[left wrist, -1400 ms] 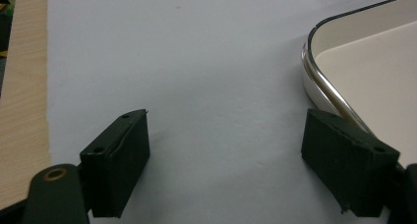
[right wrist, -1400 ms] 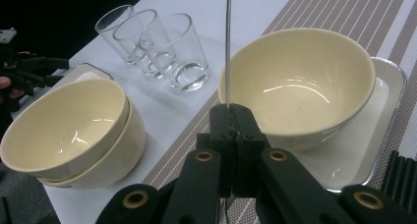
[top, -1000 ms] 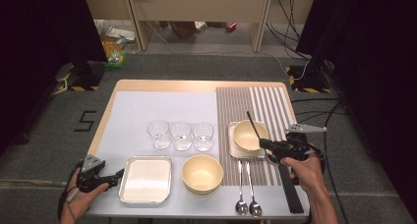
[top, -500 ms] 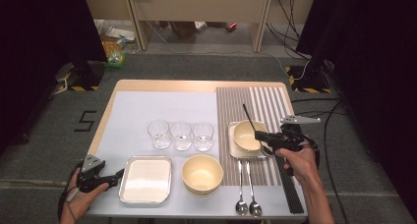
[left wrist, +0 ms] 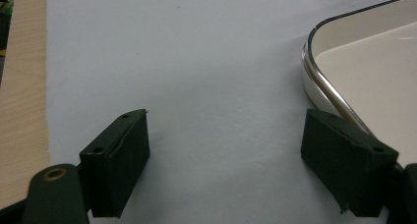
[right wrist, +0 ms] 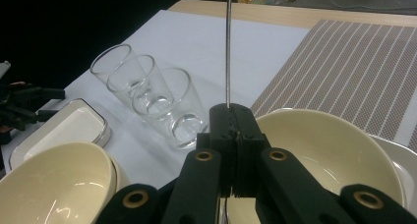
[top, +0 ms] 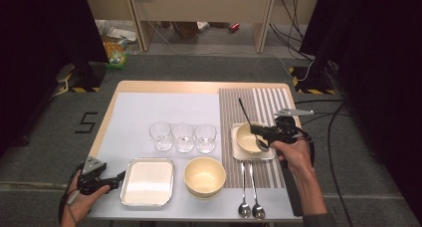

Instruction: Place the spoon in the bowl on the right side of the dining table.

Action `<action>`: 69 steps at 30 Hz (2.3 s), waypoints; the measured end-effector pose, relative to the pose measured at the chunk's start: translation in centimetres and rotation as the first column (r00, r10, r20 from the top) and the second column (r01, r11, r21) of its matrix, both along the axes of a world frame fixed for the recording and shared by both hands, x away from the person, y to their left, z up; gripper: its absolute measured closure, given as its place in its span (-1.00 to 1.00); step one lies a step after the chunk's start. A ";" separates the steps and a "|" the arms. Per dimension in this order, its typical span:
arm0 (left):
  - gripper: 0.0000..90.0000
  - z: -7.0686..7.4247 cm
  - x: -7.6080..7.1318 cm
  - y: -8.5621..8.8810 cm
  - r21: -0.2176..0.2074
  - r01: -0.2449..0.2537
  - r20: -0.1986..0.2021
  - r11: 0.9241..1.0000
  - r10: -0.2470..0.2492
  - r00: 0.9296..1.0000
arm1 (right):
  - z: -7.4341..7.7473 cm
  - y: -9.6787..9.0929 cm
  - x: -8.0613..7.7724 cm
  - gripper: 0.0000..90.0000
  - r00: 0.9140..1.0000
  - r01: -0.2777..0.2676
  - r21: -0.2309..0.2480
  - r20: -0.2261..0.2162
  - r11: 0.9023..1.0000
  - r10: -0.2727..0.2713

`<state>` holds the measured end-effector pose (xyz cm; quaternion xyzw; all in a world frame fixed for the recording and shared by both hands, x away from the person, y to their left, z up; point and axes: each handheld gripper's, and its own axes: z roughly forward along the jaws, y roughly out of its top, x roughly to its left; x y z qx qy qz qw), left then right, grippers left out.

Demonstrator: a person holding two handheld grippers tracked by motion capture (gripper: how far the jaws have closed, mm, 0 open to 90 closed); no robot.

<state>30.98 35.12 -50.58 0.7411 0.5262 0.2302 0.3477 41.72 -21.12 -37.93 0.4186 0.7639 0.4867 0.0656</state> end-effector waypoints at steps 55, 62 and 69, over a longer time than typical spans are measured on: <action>-0.61 0.0 0.0 0.0 -0.005 0.000 0.003 1.000 0.000 1.000 | -5.9 2.8 4.3 0.99 0.998 0.006 -0.157 -0.067 0.988 -0.017; -0.61 -0.1 0.0 0.0 -0.004 -0.003 0.008 1.000 0.003 1.000 | -6.3 2.7 4.2 0.99 0.997 0.003 -0.159 -0.073 0.987 -0.015; -0.61 -0.1 0.0 0.0 -0.004 -0.002 0.006 1.000 0.002 1.000 | -6.5 2.9 4.3 0.96 0.997 -0.007 -0.162 -0.080 0.987 -0.006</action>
